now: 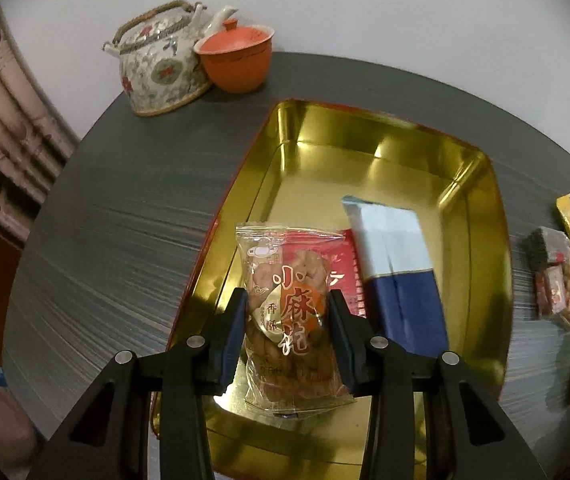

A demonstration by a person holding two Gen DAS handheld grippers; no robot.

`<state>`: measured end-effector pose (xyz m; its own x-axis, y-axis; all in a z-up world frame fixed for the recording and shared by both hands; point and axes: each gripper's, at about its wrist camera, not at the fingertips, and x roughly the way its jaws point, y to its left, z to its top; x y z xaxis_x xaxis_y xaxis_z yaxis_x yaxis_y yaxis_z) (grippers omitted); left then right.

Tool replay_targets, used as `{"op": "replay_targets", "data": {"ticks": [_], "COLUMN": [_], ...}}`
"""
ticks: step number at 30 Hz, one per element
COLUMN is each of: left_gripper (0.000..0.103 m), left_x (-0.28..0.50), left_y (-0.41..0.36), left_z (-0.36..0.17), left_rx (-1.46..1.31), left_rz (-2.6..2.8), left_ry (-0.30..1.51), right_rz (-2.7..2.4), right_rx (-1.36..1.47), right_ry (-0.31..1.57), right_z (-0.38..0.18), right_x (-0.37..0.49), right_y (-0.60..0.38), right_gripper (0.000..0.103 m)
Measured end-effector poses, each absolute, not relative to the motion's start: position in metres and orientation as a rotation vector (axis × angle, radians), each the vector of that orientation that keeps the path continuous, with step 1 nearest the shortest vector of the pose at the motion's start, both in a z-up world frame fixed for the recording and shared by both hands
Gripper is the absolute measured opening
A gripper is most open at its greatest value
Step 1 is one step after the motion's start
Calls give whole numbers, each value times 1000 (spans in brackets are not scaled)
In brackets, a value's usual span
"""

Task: Organize snacks
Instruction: 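Lower the nut bag into the gold tin and open the left tool, then carry the blue-wrapped candy into the tin and open the right tool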

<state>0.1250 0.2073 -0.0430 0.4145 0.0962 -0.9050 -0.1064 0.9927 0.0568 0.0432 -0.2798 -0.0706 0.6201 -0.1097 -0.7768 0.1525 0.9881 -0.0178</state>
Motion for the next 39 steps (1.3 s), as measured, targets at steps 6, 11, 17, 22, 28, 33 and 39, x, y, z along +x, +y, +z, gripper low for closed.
{"op": "replay_targets", "data": {"ticks": [6, 11, 17, 22, 28, 33, 39], "left_gripper": [44, 73, 75, 75, 75, 76, 78], "left_x": [120, 117, 107, 84, 43, 16, 11], "left_y": [209, 206, 209, 217, 236, 252, 261], "left_z": [-45, -35, -11, 6, 17, 16, 3], "left_rx": [-33, -34, -46, -38, -29, 13, 16], "left_rz": [97, 62, 45, 68, 101, 163, 188], "left_ry": [1131, 1093, 1045, 1005, 987, 953, 966], "right_rz": [-151, -158, -159, -160, -162, -164, -201], "right_rx": [51, 50, 47, 47, 42, 52, 50], "right_ry": [889, 890, 890, 890, 890, 890, 931], "right_z": [-71, -72, -73, -73, -73, -73, -68], "right_x": [43, 43, 44, 44, 45, 41, 40], "right_y": [-279, -280, -281, -280, -280, -280, -276], "right_gripper": [31, 32, 33, 33, 34, 31, 26]}}
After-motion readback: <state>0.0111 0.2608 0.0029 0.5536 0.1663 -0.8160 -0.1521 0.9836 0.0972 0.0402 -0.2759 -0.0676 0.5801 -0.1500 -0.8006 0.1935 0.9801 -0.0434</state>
